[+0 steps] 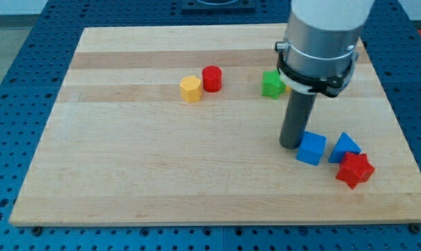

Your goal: Push the green circle to the blue cube

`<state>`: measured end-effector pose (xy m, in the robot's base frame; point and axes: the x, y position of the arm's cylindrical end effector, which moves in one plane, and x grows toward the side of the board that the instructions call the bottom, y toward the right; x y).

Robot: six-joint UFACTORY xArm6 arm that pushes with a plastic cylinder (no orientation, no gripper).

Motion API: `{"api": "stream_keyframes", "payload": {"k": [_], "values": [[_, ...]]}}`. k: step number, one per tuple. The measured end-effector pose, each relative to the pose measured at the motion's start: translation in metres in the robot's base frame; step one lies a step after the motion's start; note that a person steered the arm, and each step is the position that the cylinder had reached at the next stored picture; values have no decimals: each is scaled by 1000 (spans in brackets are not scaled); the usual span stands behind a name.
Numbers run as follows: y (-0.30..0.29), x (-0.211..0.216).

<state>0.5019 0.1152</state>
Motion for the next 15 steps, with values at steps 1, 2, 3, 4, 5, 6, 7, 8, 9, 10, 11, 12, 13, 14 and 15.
{"api": "stream_keyframes", "payload": {"k": [1, 2, 3, 4, 5, 6, 7, 8, 9, 10, 11, 12, 13, 14, 15], "values": [[13, 0], [20, 3], [26, 8], [26, 0], [22, -39], [36, -65], [54, -93], [75, -125], [82, -163], [74, -197], [43, -210], [35, -209], [35, -197], [35, -176], [34, -146]]}}
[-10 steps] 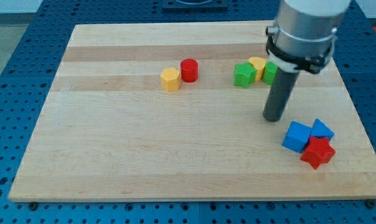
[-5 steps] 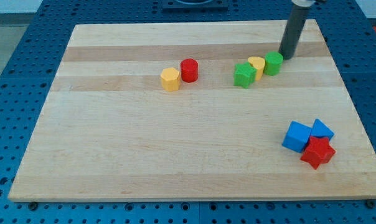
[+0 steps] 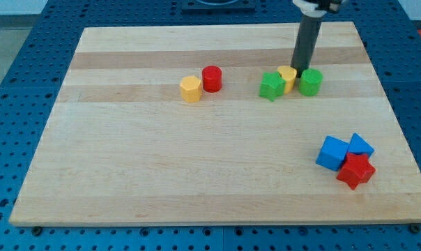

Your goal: Push the green circle to the blue cube

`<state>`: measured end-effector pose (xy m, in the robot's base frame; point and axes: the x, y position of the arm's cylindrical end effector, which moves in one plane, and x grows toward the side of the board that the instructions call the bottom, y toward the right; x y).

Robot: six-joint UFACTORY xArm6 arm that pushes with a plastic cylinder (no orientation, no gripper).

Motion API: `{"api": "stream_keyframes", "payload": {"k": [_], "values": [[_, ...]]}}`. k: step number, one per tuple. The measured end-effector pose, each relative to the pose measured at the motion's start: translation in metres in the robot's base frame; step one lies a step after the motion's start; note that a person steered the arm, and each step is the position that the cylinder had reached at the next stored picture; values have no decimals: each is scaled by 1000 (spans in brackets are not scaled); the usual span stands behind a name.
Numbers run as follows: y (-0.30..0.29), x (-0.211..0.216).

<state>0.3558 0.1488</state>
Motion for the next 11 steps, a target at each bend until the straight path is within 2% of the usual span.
{"api": "stream_keyframes", "payload": {"k": [1, 2, 6, 8, 10, 11], "values": [[0, 25], [6, 33], [73, 24], [71, 35], [36, 49], [30, 69]]}}
